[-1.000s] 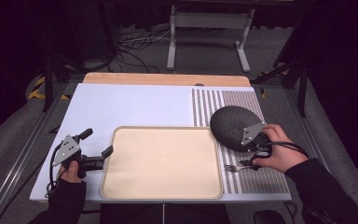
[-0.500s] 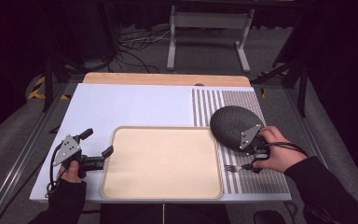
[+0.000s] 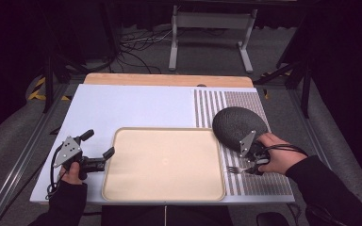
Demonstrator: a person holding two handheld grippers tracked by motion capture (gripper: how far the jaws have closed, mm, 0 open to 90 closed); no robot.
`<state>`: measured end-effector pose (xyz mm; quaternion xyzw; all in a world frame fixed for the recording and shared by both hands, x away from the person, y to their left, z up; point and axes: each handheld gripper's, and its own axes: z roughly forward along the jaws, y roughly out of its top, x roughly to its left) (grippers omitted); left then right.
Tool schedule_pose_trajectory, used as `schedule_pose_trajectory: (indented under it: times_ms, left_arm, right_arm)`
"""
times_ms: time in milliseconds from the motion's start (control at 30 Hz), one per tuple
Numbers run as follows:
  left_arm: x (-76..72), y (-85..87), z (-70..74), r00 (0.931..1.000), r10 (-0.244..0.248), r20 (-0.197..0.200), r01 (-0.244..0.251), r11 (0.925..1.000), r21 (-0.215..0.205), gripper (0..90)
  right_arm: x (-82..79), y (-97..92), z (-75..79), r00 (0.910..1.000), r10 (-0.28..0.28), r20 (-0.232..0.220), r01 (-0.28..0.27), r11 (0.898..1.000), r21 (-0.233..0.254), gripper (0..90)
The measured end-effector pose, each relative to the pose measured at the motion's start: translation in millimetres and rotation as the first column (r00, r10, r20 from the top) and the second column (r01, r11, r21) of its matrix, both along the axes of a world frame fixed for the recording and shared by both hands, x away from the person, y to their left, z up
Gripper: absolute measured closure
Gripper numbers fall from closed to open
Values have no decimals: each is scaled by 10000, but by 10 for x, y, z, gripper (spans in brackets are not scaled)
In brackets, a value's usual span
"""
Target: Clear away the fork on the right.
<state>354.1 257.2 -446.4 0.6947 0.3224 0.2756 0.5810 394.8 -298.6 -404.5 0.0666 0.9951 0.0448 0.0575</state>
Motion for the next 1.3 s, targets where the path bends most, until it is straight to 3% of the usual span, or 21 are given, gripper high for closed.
schedule_pose_trajectory:
  times_ms: [333, 600, 900, 1300]
  left_arm:
    - [0, 1, 0, 10000, 5, 2, -5, 10000, -4, 2]
    - [1, 2, 0, 10000, 2, -4, -2, 10000, -5, 2]
    - [2, 2, -1, 10000, -21, -11, 21, 10000, 4, 2]
    - [5, 1, -3, 10000, 2, -24, -2, 10000, 29, 2]
  right_arm:
    - [2, 1, -58, 9960, 551, -711, -624, 9925, -1048, 625]
    - [20, -2, -75, 9887, 1255, -817, -1385, 9736, -1813, 817]
    - [7, 5, -83, 9833, 1599, -873, -1738, 9671, -1858, 846]
    - [4, -10, -22, 9891, 1263, -752, -1364, 9793, -1498, 848]
